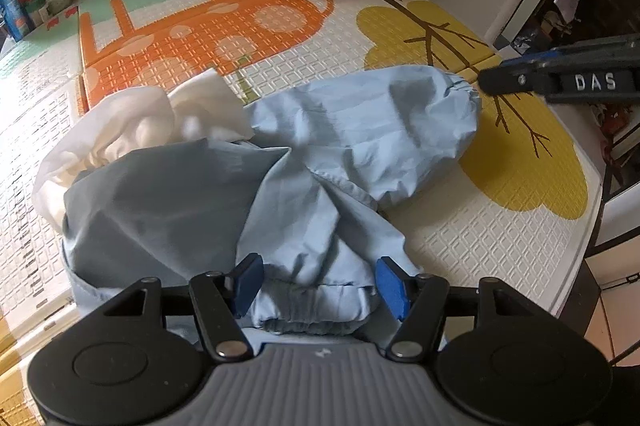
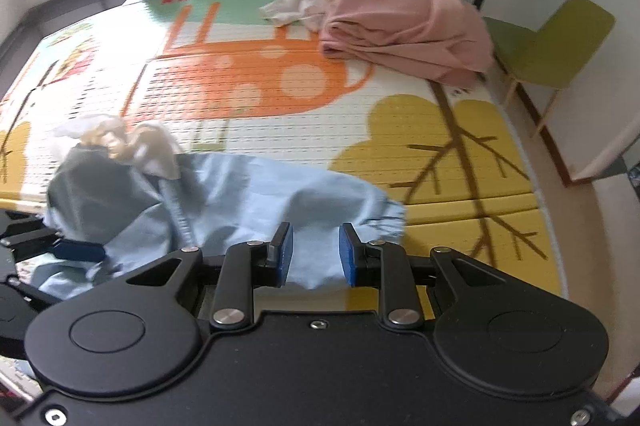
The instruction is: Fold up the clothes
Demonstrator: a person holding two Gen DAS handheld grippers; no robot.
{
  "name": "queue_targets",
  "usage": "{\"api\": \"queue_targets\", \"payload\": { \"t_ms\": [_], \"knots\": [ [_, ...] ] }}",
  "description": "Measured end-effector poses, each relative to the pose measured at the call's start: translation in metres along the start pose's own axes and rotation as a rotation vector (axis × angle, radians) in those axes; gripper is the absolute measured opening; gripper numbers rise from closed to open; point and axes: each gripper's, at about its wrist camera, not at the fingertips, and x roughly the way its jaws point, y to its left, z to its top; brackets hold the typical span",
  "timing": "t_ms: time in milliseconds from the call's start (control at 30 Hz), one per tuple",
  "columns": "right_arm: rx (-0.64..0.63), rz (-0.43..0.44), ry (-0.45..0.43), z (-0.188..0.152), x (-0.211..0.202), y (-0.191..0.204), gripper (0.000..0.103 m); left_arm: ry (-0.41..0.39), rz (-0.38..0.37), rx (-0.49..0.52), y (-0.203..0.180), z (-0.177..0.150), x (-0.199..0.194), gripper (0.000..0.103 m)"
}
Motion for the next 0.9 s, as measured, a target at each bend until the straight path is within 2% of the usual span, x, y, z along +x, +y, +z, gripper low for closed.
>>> {"api": "queue_targets", "payload": {
  "t_ms": [367, 767, 900],
  "knots": [
    [-0.056, 0.121, 0.046, -0.013, 0.015, 0.045, 0.023, 0.012, -0.029, -0.054, 0.016, -0.005, 0.004, 0.068],
    [-0.047, 0.156, 0.107, -0.028, 0.034, 0.061, 0.023, 0.036, -0.112, -0.147, 0.031, -0.012, 0.020, 0.070],
    [-0.035, 0.154, 0.116, -0.029, 0.036, 0.061, 0.023, 0.048, -0.140, -0.160, 0.031, -0.015, 0.027, 0.068]
  ]
}}
